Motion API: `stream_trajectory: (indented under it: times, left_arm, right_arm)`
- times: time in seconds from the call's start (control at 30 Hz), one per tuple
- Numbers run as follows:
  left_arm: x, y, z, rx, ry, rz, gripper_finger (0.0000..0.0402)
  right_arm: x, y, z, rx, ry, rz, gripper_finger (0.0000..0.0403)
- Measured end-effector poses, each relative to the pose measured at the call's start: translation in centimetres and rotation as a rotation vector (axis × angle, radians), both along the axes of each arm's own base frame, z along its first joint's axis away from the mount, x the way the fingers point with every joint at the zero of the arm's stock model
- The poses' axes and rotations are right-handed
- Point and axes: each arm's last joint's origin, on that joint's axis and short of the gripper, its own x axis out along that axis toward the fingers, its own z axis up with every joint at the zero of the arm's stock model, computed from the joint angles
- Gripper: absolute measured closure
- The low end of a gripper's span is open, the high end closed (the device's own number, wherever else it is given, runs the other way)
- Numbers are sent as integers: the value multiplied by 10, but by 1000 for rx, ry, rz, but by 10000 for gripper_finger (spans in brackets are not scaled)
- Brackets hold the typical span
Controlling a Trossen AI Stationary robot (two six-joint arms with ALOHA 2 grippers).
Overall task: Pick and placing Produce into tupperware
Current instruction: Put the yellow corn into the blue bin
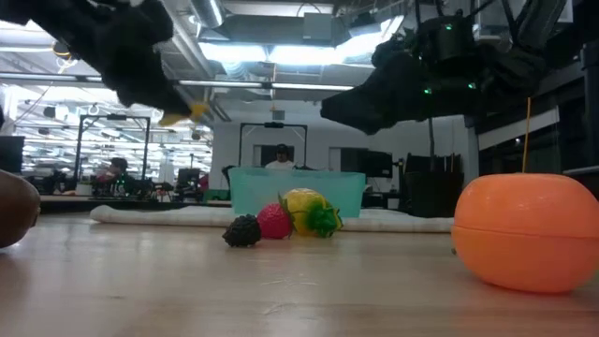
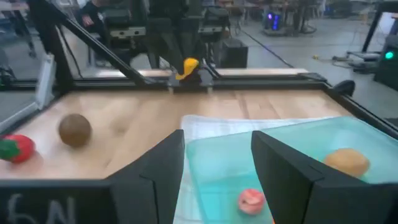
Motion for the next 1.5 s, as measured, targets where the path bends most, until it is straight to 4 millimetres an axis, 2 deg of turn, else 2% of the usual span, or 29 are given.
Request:
stream_trajectory:
  times: [0.1, 0.3, 0.5, 0.7, 0.9, 1.03, 1.2, 1.4, 1.5]
  left_arm:
    - [-4, 1, -3, 39, -112, -130, 399]
    - [-11, 7, -11, 72, -297, -327, 399]
    - [-13, 14, -15, 80, -381, -502, 399]
    - [-13, 19, -14, 52, -395, -574, 399]
    - [-12, 24, -14, 59, -395, -543, 399]
    - [-12, 26, -10, 92, -437, -473, 399]
    - [-8, 30, -8, 146, -460, -272, 399]
    - [-2, 34, -18, 199, -385, -24, 399]
    - [0, 35, -23, 214, -357, 22, 399]
  right_arm:
    - [-12, 6, -1, 12, -49, 16, 214]
    - [-34, 22, 2, -72, -109, 70, 214]
    - [-36, 37, 4, -130, -126, 129, 214]
    - [-35, 42, 5, -126, -129, 147, 214]
    - [-35, 42, 5, -116, -128, 142, 214]
    - [-35, 40, 5, -95, -123, 76, 214]
    - [-35, 37, 5, -72, -118, -23, 214]
    - [-35, 34, 5, -71, -116, -108, 214]
    - [-35, 34, 5, -71, -115, -113, 214]
